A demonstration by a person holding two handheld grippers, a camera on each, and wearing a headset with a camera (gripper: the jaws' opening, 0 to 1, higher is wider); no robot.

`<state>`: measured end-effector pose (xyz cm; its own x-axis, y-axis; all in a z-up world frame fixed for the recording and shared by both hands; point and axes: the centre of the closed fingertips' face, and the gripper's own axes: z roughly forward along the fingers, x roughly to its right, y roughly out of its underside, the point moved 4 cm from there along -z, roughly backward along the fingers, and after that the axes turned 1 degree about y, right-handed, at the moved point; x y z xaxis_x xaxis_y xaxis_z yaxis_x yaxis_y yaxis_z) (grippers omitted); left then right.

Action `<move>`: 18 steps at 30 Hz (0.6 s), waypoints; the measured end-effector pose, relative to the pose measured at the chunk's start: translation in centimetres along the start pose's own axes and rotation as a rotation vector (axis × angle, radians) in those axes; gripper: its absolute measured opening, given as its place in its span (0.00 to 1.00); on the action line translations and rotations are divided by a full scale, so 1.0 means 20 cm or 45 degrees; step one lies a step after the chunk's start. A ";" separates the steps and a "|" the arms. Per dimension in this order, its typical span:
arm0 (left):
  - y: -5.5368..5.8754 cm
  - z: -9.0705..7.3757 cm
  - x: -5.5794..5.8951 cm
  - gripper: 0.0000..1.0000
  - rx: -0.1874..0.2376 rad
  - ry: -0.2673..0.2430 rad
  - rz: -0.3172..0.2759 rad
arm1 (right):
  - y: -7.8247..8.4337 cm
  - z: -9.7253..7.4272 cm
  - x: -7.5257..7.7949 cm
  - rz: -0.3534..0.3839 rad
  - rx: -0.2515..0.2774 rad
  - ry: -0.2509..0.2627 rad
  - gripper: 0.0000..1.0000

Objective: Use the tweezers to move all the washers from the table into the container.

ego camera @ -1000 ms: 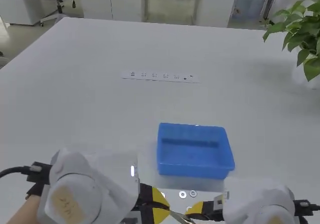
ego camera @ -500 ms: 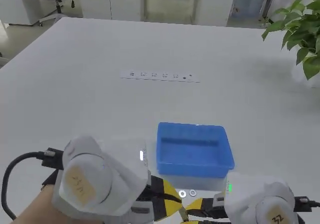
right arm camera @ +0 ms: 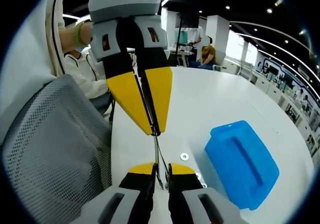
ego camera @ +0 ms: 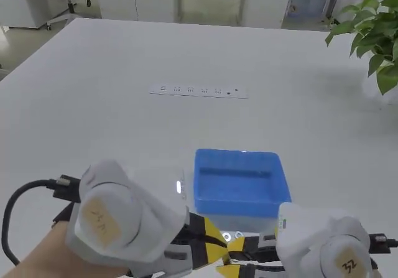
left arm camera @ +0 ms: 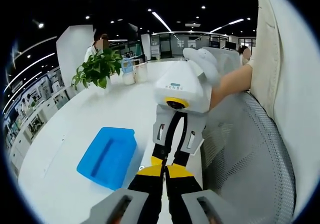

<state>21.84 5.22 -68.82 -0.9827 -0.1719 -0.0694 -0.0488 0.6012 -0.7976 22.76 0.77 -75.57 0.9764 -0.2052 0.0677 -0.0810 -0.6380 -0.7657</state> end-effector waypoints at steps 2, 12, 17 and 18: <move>0.00 0.00 -0.01 0.00 -0.002 -0.010 0.000 | 0.00 0.00 0.00 0.008 0.006 0.003 0.06; -0.06 0.03 -0.01 0.00 0.006 0.001 0.031 | -0.02 -0.01 0.02 0.021 0.028 0.008 0.05; -0.03 0.02 -0.02 0.00 0.005 0.001 0.021 | -0.02 0.01 0.02 0.022 0.026 0.010 0.05; -0.02 0.02 -0.02 0.00 0.000 0.002 0.004 | -0.01 0.01 0.02 0.017 0.012 0.006 0.05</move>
<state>22.33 4.86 -68.75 -0.9832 -0.1683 -0.0710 -0.0455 0.6020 -0.7972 23.21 0.98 -75.54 0.9742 -0.2174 0.0605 -0.0922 -0.6280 -0.7727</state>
